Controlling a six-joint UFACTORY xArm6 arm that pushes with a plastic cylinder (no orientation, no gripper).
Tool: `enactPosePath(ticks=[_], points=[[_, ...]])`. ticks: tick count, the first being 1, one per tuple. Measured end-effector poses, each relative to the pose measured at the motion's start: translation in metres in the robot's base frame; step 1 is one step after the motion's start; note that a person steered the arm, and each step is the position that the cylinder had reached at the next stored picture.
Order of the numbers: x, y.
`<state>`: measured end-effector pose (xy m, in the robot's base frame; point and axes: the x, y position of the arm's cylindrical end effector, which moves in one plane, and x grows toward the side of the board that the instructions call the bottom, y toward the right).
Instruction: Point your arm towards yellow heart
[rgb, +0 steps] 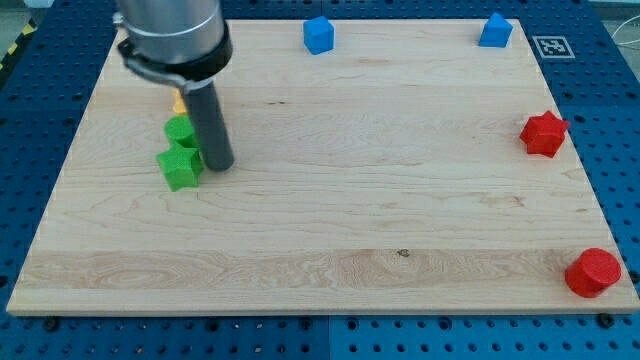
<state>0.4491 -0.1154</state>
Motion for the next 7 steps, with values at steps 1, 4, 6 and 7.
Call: enactPosePath(ticks=[1,4,6,7], points=[[-0.022,0.022],[-0.040,0.025],[-0.064,0.011],[-0.067,0.007]])
